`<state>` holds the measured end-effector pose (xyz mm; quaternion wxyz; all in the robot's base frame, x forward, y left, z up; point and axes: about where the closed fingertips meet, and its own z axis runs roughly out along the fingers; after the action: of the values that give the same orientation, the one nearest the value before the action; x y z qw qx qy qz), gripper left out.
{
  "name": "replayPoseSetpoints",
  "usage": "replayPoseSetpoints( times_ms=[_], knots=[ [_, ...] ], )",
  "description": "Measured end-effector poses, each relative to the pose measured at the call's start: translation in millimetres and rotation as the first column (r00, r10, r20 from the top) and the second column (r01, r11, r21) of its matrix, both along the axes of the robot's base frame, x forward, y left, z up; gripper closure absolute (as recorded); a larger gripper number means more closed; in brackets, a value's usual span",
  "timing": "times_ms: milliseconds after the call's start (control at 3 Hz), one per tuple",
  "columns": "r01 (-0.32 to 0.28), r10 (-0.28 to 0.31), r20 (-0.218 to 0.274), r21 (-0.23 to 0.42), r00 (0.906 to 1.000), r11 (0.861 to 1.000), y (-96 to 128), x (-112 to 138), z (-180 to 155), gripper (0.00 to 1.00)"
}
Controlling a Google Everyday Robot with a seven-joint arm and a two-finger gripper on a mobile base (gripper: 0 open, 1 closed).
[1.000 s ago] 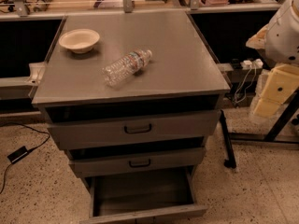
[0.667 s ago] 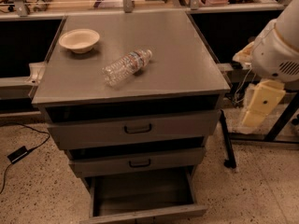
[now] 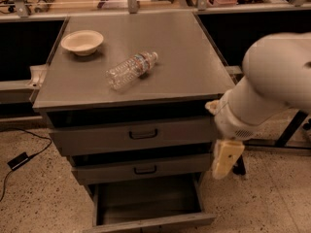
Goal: Close bottom drawer
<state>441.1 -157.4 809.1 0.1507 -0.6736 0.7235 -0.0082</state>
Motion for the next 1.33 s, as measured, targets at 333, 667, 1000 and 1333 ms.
replayPoseSetpoints(
  times_ms=[333, 667, 1000, 1333],
  knots=[
    [-0.07, 0.067, -0.092, -0.03, 0.9935, 0.997, 11.6, -35.6, -84.1, 0.0],
    [-0.073, 0.069, -0.086, -0.04, 0.9939, 0.997, 14.1, -35.0, -81.5, 0.0],
    [-0.094, 0.086, -0.081, -0.1, 0.993, 0.991, 18.2, -32.7, -98.5, 0.0],
    [-0.08, 0.059, -0.127, -0.161, 0.9901, 0.984, -6.9, -38.6, -181.4, 0.0]
  ],
)
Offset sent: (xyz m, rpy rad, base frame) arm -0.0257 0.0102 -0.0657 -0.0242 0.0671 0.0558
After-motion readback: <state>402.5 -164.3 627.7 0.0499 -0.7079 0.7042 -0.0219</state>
